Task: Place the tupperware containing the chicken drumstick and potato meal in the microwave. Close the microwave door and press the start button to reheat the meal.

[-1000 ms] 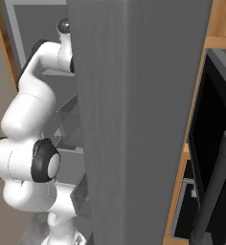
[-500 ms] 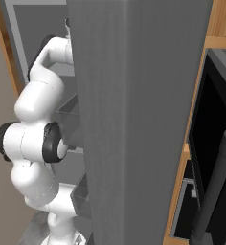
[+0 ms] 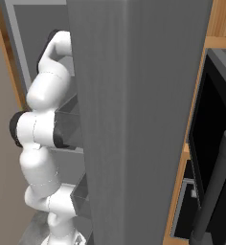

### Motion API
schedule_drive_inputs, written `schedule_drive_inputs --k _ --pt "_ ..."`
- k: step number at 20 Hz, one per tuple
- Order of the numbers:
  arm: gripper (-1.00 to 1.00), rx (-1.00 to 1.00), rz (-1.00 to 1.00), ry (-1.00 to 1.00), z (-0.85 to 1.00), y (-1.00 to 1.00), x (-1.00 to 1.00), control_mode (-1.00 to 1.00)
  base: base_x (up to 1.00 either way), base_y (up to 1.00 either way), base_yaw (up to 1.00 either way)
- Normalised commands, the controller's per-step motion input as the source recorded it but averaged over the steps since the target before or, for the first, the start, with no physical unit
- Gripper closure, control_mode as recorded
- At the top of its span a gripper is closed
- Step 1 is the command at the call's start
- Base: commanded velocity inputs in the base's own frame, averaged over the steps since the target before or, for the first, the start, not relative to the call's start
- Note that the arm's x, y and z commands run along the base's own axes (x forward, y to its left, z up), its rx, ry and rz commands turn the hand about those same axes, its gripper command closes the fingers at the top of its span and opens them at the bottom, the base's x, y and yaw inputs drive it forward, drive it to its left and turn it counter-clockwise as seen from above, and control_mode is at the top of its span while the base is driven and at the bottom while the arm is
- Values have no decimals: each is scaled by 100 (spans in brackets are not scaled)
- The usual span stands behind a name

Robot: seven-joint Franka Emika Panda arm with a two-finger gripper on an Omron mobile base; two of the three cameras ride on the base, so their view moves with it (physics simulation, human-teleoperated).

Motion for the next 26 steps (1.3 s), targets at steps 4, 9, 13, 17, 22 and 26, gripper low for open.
schedule_drive_inputs --k 4,9,13,17,22,26 --pt "-100 1 -9 5 -1 0 35 -100 0 0 0" --pt "-100 0 -11 8 -13 0 32 -100 0 0 0" --pt "-100 0 -11 9 -23 0 33 -100 0 0 0" --pt "-100 0 -10 5 -15 0 40 -100 0 0 0" --pt "-100 1 -12 1 -26 0 31 -100 0 0 0" --pt "100 0 -14 0 -67 0 4 -100 0 0 0"
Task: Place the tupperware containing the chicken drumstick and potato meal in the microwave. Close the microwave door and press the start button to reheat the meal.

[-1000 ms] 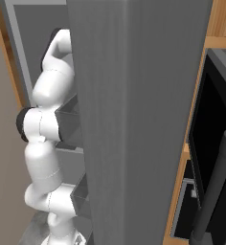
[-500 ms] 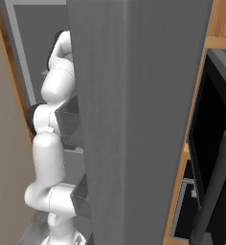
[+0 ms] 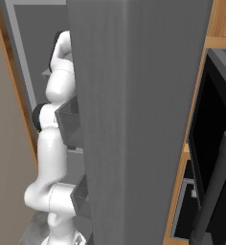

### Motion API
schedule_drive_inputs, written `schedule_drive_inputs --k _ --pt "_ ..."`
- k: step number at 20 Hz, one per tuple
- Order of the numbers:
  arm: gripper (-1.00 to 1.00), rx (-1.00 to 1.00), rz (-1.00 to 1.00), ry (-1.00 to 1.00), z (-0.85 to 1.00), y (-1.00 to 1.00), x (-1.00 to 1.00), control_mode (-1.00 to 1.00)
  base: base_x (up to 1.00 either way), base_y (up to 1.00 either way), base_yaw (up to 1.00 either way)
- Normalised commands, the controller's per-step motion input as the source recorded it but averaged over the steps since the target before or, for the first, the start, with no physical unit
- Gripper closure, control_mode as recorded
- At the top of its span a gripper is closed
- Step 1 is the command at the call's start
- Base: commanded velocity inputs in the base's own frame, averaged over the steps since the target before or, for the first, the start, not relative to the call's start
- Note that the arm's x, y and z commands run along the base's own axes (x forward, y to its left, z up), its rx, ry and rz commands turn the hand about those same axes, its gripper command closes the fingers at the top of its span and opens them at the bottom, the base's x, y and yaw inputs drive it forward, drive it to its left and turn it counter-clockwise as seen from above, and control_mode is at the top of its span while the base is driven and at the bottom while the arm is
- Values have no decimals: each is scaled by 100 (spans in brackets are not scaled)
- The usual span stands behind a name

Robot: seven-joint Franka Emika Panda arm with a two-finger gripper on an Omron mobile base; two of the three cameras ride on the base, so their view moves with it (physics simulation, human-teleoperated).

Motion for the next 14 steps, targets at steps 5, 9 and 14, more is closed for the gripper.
schedule_drive_inputs --k 5,9,14 --pt "100 0 -8 -5 -50 0 0 -100 0 0 0" --pt "100 0 0 0 -1 0 0 -100 0 0 0" --pt "100 0 -3 -9 -40 -3 -5 -100 0 0 0"
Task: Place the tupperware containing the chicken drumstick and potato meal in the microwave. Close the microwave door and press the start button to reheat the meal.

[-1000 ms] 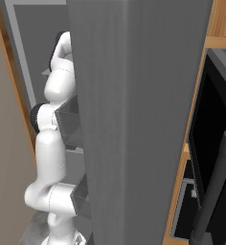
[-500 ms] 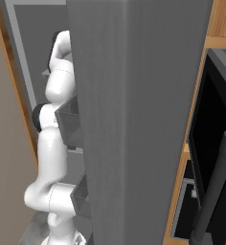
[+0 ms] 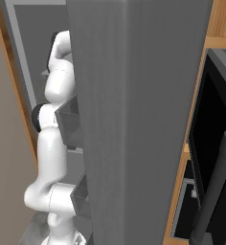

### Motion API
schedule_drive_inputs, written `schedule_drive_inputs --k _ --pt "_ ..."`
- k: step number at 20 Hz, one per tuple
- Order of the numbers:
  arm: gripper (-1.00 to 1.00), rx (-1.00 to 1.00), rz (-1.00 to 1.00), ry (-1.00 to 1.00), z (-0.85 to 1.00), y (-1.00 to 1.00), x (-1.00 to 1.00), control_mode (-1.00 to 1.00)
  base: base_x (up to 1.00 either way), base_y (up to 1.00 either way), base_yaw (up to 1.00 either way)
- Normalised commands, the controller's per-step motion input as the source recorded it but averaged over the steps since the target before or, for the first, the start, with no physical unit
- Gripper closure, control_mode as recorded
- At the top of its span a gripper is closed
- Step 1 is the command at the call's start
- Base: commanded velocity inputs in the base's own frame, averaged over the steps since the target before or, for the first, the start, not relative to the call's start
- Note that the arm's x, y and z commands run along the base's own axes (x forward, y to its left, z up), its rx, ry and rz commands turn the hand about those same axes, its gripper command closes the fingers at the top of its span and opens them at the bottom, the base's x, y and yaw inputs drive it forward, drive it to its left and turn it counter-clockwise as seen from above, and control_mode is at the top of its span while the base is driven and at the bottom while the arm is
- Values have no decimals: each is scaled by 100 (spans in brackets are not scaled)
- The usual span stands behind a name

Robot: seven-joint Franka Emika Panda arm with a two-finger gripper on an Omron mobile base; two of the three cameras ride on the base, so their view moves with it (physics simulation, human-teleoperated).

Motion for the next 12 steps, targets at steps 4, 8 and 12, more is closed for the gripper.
schedule_drive_inputs --k 4,8,12 --pt "100 0 -17 -20 -52 -21 -29 -100 0 0 0" --pt "100 0 -25 -4 -18 -42 -47 -100 0 0 0" --pt "100 1 -13 -3 -4 -49 -84 -100 0 0 0"
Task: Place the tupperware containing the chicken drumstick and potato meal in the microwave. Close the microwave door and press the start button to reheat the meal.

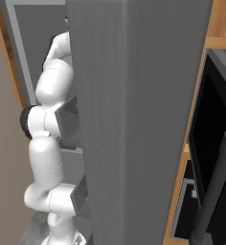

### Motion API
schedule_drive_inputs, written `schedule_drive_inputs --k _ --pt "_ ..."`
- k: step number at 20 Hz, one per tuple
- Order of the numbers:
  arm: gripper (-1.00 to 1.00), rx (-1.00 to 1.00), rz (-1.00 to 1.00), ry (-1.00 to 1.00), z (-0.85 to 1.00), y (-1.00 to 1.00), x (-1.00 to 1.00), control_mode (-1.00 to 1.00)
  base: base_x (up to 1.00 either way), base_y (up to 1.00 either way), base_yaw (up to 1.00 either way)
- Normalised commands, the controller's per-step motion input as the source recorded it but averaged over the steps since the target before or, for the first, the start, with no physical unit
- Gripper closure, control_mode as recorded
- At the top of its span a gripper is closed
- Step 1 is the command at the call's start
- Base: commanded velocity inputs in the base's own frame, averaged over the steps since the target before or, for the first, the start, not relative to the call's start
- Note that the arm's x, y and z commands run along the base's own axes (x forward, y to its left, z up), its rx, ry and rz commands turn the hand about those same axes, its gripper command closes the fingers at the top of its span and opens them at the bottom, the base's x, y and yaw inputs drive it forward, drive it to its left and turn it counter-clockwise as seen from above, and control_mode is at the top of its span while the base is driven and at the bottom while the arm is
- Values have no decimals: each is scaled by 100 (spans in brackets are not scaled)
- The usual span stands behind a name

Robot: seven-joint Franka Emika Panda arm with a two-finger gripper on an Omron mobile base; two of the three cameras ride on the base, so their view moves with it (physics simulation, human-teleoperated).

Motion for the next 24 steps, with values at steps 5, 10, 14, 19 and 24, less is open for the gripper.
schedule_drive_inputs --k 5,10,14,19,24 --pt "100 8 -5 -1 0 -44 -98 -100 0 0 0" --pt "100 10 -3 -9 -2 -17 -100 -100 0 0 0" --pt "100 8 0 -10 0 0 -100 -100 0 0 0" --pt "100 3 0 -11 0 6 -100 -100 0 0 0" --pt "100 0 0 0 -3 8 -100 -100 0 0 0"
